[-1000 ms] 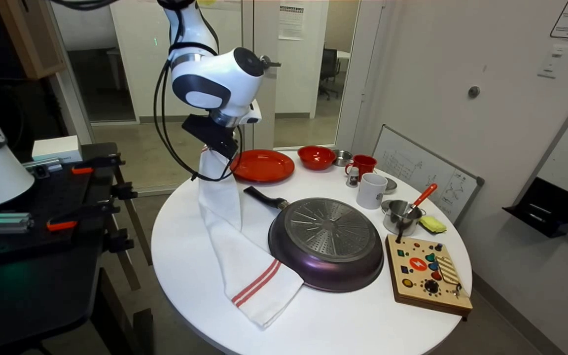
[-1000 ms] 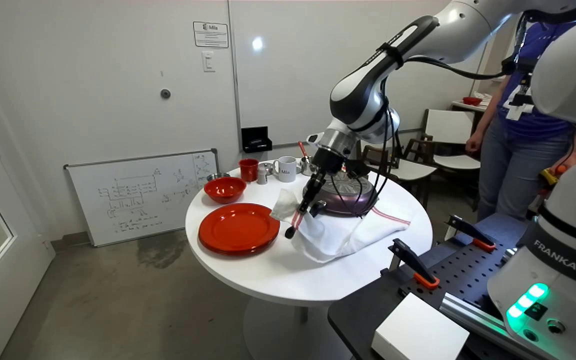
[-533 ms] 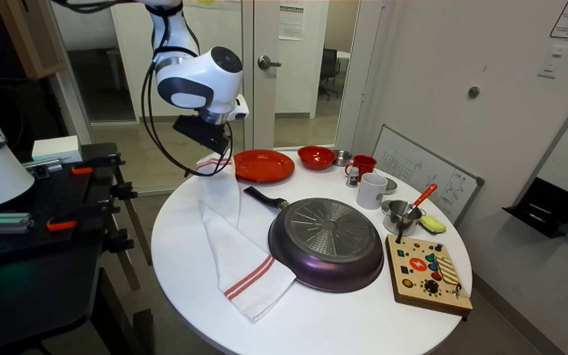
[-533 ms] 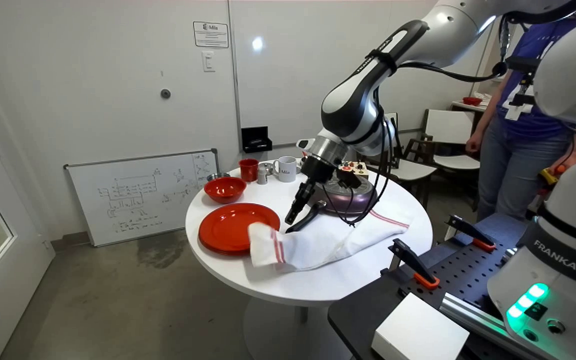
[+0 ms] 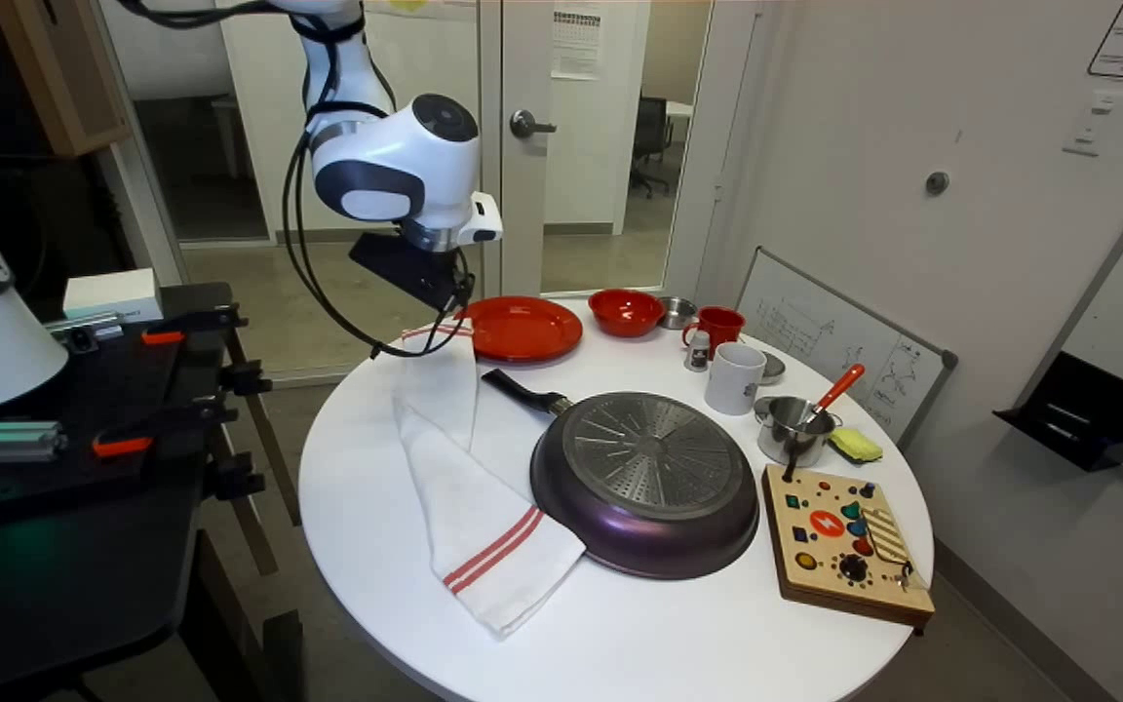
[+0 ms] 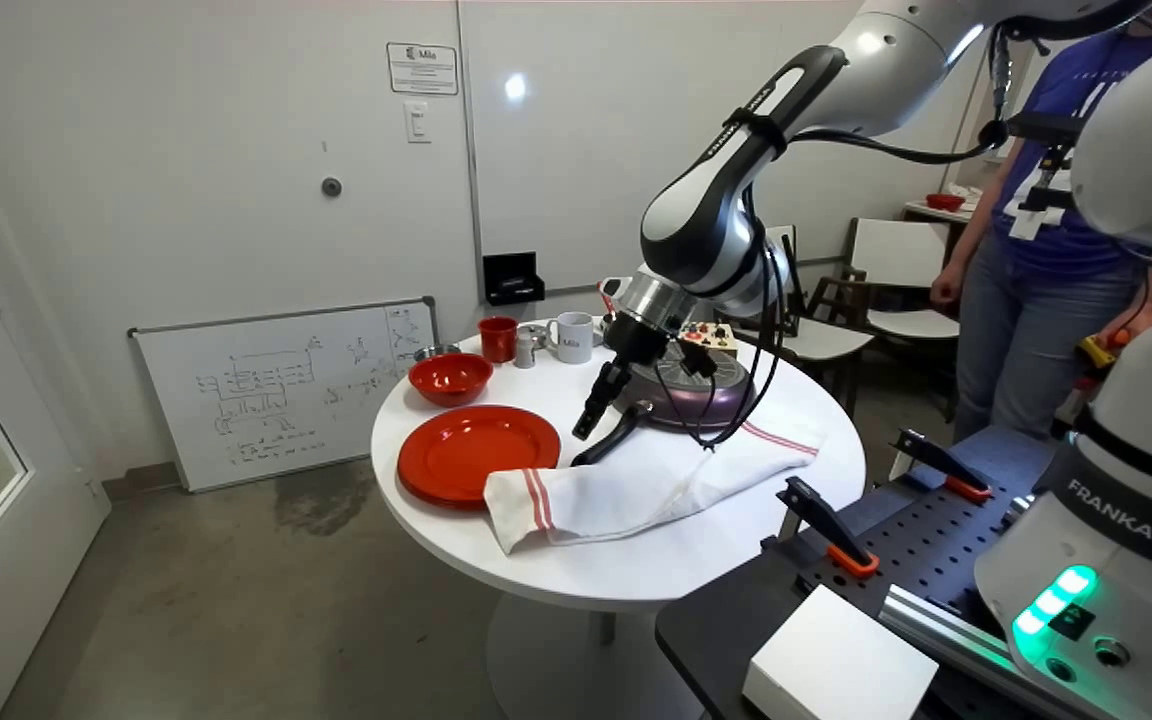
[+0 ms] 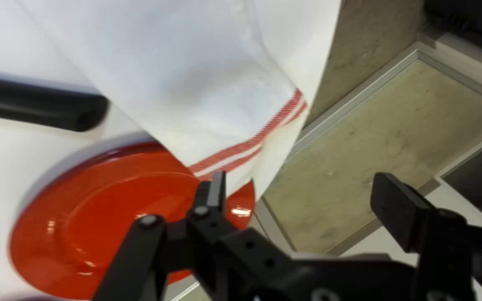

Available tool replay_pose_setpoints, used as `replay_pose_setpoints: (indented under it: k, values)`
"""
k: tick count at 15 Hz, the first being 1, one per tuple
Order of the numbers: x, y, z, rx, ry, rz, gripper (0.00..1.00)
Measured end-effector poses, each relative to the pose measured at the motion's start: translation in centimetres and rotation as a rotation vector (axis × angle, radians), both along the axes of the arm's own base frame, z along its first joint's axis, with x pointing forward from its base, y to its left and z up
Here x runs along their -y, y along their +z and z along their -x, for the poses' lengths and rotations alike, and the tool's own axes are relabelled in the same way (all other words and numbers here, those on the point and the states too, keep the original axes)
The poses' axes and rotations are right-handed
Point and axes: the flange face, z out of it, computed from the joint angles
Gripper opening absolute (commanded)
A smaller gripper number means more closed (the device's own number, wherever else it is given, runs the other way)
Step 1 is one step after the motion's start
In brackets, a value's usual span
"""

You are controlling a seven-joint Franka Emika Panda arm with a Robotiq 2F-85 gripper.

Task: Unfold the towel

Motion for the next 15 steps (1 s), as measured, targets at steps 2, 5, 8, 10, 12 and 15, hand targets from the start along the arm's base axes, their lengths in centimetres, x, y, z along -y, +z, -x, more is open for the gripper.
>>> replay_pose_setpoints:
  k: [2,5,8,10,12,15]
  values:
    - [4.3,0.0,-1.9,0.016,-0.101,0.048,1.00]
    - [12.5,0.6,-4.2,0.052,-0.261,0.116,1.00]
    - [20.1,0.8,-4.7,0.079,-0.418,0.195,1.00]
    - [23.7,0.5,-4.3,0.077,-0.515,0.255,1.00]
    - [25.7,0.1,-4.0,0.070,-0.609,0.312,1.00]
    - [26.5,0.0,-4.0,0.048,-0.740,0.396,1.00]
